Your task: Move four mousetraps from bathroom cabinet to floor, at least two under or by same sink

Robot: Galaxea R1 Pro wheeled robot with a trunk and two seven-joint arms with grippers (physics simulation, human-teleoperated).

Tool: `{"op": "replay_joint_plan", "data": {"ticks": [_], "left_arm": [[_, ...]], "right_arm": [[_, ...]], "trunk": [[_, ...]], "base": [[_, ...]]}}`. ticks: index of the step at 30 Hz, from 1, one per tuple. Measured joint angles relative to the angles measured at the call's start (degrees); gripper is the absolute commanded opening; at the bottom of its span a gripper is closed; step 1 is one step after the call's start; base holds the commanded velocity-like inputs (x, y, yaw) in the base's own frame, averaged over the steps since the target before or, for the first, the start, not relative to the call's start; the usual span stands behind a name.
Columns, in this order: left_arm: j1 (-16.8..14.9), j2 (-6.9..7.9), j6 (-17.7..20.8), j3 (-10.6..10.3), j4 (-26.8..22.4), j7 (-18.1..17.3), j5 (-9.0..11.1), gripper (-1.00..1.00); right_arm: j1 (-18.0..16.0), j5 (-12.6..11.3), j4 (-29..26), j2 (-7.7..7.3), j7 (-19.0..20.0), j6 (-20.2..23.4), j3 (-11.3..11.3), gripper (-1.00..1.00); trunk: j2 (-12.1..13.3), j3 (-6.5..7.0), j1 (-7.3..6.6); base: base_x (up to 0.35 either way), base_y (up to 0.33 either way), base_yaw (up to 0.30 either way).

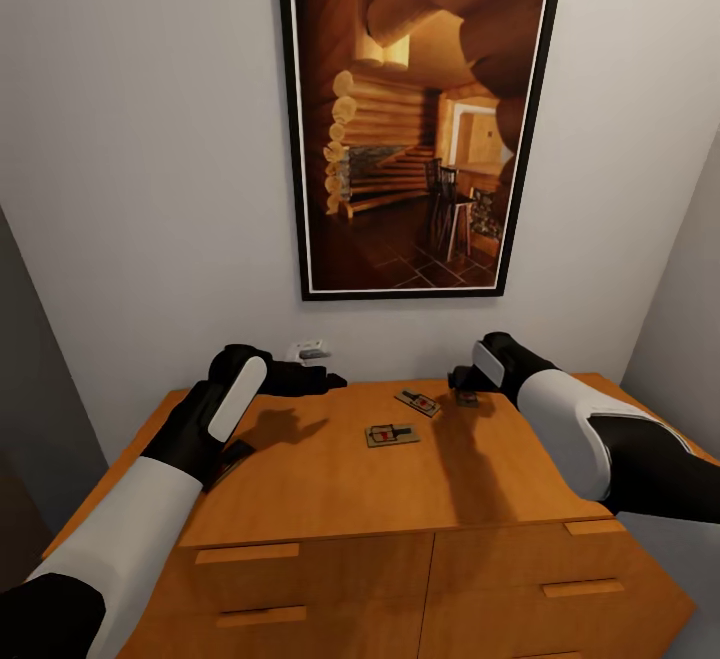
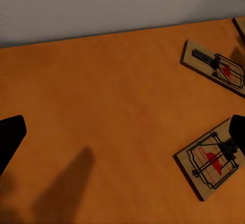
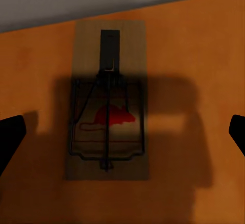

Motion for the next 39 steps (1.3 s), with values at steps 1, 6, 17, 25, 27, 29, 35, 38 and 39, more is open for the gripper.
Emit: {"op": "replay_joint_plan", "data": {"ticks": [1, 6, 17, 25, 27, 29, 35, 38, 39], "left_arm": [[0.0, 0.00, 0.0, 0.0, 0.0, 0.0, 0.0, 1.00], [0.0, -0.02, 0.0, 0.0, 0.0, 0.0, 0.0, 1.00], [0.0, -0.02, 0.0, 0.0, 0.0, 0.0, 0.0, 1.00], [0.0, 0.03, 0.0, 0.0, 0.0, 0.0, 0.0, 1.00], [0.0, 0.02, 0.0, 0.0, 0.0, 0.0, 0.0, 1.00], [0.0, 0.00, 0.0, 0.0, 0.1, 0.0, 0.0, 1.00], [0.0, -0.02, 0.0, 0.0, 0.0, 0.0, 0.0, 1.00], [0.0, -0.02, 0.0, 0.0, 0.0, 0.0, 0.0, 1.00], [0.0, -0.02, 0.0, 0.0, 0.0, 0.0, 0.0, 1.00]], "right_arm": [[0.0, 0.0, 0.0, 0.00, 0.0, 0.0, 0.0, 1.00], [0.0, -0.1, 0.2, -0.17, 0.1, -0.2, 0.0, 1.00], [0.0, 0.0, 0.4, -0.13, 0.2, -1.0, 0.1, 1.00], [0.0, 0.0, 0.4, -0.07, 0.2, -1.2, 0.1, 1.00], [0.0, 0.0, 0.4, -0.08, 0.2, -1.2, 0.1, 1.00], [0.2, 0.0, 0.6, -0.08, 0.2, -1.3, 0.1, 1.00], [0.5, 0.0, 1.3, 0.02, 0.2, -2.1, 0.1, 1.00], [0.6, 0.0, 2.1, 0.08, 0.2, -3.2, 0.1, 1.00], [0.6, 0.0, 2.5, 0.08, 0.3, -3.6, 0.1, 1.00]], "trunk": [[0.0, 0.00, 0.00], [0.0, 0.00, 0.00], [0.0, 0.00, 0.00], [0.0, 0.00, 0.00], [0.0, 0.00, 0.00], [0.0, 0.00, 0.00], [0.0, 0.00, 0.00], [0.0, 0.00, 0.00], [0.0, 0.00, 0.00]], "base": [[0.000, 0.000, 0.000], [0.000, 0.000, 0.000], [0.000, 0.000, 0.000], [0.000, 0.000, 0.000], [0.000, 0.000, 0.000], [0.000, 0.000, 0.000], [0.000, 0.000, 0.000], [0.000, 0.000, 0.000], [0.000, 0.000, 0.000]]}}
